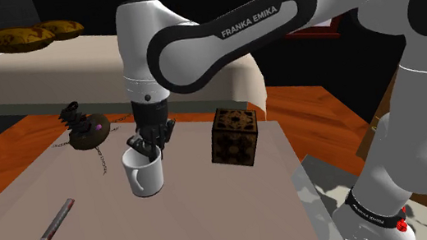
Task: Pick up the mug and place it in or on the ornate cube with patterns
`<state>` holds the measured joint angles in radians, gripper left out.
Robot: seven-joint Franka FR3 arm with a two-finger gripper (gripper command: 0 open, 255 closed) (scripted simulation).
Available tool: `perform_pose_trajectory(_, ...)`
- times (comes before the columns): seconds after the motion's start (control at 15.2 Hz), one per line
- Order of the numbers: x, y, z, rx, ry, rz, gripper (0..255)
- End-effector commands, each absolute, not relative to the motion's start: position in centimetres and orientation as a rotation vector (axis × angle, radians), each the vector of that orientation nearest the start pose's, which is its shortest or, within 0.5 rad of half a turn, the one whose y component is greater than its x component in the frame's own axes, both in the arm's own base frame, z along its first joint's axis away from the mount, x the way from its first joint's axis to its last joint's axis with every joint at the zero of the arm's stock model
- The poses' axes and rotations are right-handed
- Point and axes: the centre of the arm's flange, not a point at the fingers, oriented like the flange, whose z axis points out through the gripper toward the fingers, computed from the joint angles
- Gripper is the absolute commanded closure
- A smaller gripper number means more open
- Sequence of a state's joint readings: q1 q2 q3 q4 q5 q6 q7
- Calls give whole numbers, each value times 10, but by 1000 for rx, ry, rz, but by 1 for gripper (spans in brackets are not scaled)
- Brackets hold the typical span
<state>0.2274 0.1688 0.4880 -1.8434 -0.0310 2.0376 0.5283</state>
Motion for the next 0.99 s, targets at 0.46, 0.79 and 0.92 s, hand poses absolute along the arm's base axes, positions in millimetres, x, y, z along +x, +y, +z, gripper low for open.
perform_pose_trajectory(0.46, 467, 386, 496, -3060, -296, -11, 255)
perform_pose_trajectory(0.79, 467, 386, 522, -3060, -296, -11, 255)
perform_pose_trajectory(0.92, 467, 386, 532, -3060, -296, -11, 255)
